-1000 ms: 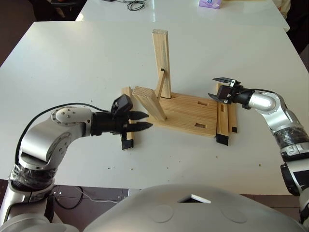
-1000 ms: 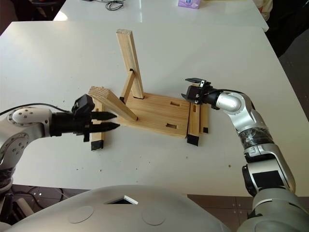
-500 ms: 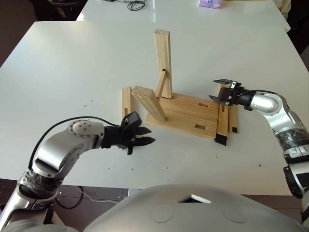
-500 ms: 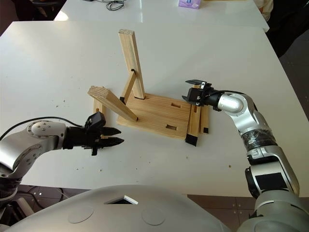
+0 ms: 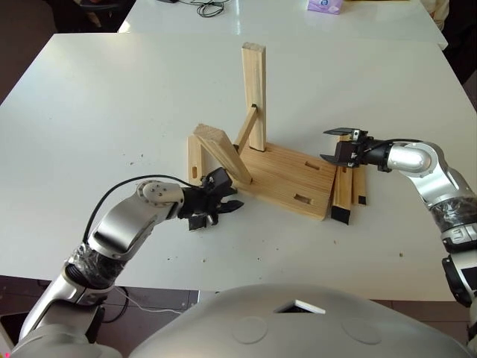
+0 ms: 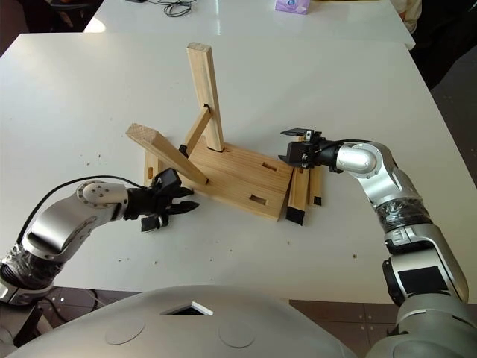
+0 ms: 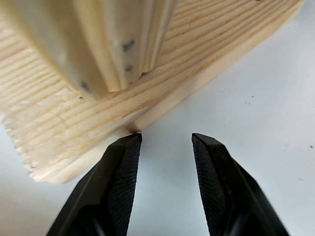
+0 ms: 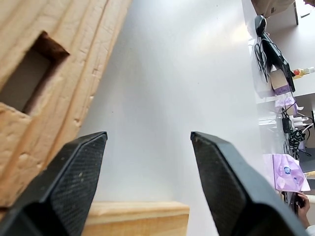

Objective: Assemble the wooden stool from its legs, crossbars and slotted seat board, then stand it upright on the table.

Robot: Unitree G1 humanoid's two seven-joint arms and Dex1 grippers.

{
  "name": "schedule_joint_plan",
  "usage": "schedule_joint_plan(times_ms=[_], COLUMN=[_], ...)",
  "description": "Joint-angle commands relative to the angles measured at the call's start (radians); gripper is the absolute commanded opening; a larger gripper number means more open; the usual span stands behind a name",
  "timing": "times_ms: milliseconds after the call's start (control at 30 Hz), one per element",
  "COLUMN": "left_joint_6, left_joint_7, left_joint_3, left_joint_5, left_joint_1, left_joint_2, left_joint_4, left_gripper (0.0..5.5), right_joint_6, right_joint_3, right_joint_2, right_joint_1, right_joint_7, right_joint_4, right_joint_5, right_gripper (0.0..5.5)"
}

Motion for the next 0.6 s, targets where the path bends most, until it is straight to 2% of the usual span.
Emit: schedule_joint_plan(times_ms=[33, 600], left_joint_6=[-0.004, -0.103], left_joint_7=[0.041, 0.024], left_joint_3=[-0.031, -0.025], left_joint_5=[0.072, 0.169], left_joint_1=[-0.03, -0.147], left_joint_2=[-0.026, -0.088], left_joint_4=[0.075, 0.246], left_gripper=[1.91, 1.91], right_joint_6=[-0.006, 0.118], right_joint_3=[0.024, 0.022], right_joint_2=[-0.007, 0.004], right_joint_1=[0.039, 0.218], right_joint_7=[0.044, 0.089], right_joint_4=[-0.064, -0.408], right_joint_5=[-0.002, 0.015], right_gripper=[3.16, 3.16])
